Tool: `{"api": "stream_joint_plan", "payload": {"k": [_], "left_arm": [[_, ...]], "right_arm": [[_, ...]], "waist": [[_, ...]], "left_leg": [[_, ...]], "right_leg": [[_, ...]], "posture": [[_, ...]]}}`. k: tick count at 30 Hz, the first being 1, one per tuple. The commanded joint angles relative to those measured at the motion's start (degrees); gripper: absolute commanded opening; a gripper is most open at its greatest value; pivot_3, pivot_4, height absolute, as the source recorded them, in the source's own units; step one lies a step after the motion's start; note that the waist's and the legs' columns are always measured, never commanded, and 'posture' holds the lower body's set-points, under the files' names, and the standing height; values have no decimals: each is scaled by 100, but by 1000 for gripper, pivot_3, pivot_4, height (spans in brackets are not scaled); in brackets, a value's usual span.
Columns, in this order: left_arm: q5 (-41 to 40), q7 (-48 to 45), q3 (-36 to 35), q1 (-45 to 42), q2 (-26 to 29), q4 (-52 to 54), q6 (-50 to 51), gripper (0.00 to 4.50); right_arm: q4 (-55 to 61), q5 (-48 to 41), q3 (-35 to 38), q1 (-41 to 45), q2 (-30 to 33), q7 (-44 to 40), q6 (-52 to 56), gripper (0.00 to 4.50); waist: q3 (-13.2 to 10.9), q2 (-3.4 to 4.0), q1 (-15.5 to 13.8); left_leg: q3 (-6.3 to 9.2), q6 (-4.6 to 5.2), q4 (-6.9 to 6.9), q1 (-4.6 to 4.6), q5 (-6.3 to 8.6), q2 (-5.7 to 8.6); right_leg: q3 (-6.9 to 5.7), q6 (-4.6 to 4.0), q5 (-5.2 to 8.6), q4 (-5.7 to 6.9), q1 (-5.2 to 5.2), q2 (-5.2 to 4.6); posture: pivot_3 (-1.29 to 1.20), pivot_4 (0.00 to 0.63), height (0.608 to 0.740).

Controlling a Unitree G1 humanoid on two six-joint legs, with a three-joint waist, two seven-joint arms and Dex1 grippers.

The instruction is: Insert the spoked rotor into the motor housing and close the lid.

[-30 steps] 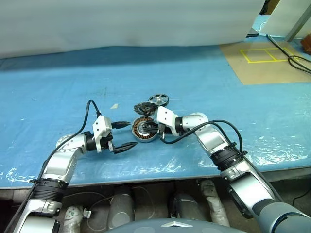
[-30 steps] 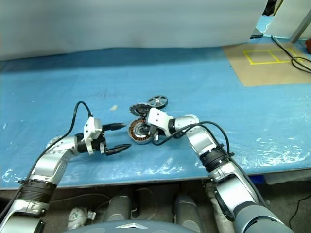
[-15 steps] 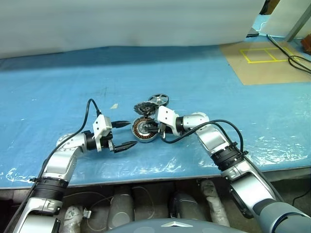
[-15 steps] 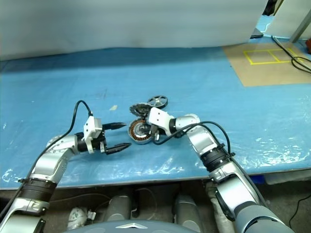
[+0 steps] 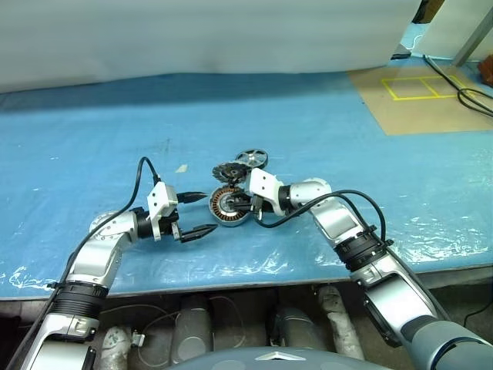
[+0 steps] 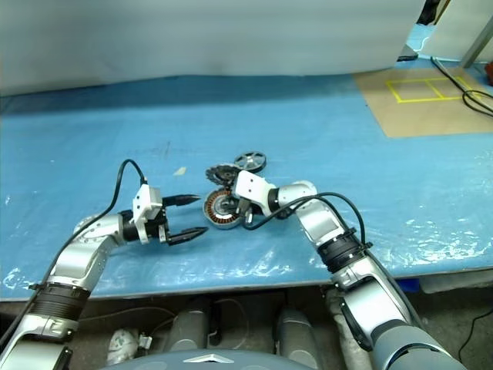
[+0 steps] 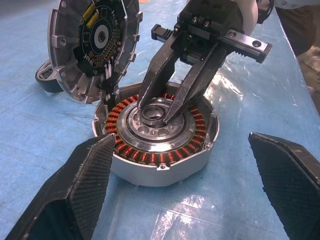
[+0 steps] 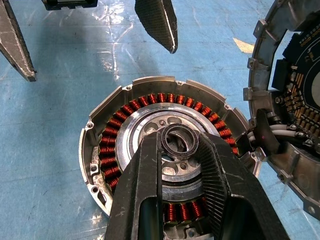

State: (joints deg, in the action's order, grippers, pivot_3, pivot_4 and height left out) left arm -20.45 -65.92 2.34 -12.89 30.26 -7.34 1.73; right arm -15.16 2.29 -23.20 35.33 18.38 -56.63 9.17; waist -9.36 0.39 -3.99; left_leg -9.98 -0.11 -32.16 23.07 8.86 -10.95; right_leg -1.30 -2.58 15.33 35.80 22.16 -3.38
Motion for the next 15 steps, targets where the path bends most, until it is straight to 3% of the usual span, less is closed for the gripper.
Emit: {"api": "stream_joint_plan", "payload": {"k": [1,6,12,15], "left_arm": [[-29,-18,-42,-49,3,74,-77,4500],[-19,-25,-46,-64,3,50,-80,4500],[-9,-32,-44,-93,-3,14,-93,4500],[-6,-34,-43,-104,-6,-5,-98,4500]], "right_arm": [[51,88,-102,-37,39,-68,44,654],[60,73,-102,-50,49,-93,26,654],[90,82,-79,-64,67,-100,88,2662],[107,57,-18,-54,75,-68,42,2662]], "waist": [[0,0,0],[0,0,0],[0,0,0],[0,0,0]], "left_leg": [[0,0,0,0,0,0],[0,0,0,0,0,0],[0,0,0,0,0,0],[0,0,1,0,0,0]], "right_leg": [[0,0,0,0,0,0],[0,0,0,0,0,0],[0,0,0,0,0,0],[0,0,0,0,0,0]], "posture": [[0,150,740],[0,150,740],[0,150,740],[0,150,740]]}}
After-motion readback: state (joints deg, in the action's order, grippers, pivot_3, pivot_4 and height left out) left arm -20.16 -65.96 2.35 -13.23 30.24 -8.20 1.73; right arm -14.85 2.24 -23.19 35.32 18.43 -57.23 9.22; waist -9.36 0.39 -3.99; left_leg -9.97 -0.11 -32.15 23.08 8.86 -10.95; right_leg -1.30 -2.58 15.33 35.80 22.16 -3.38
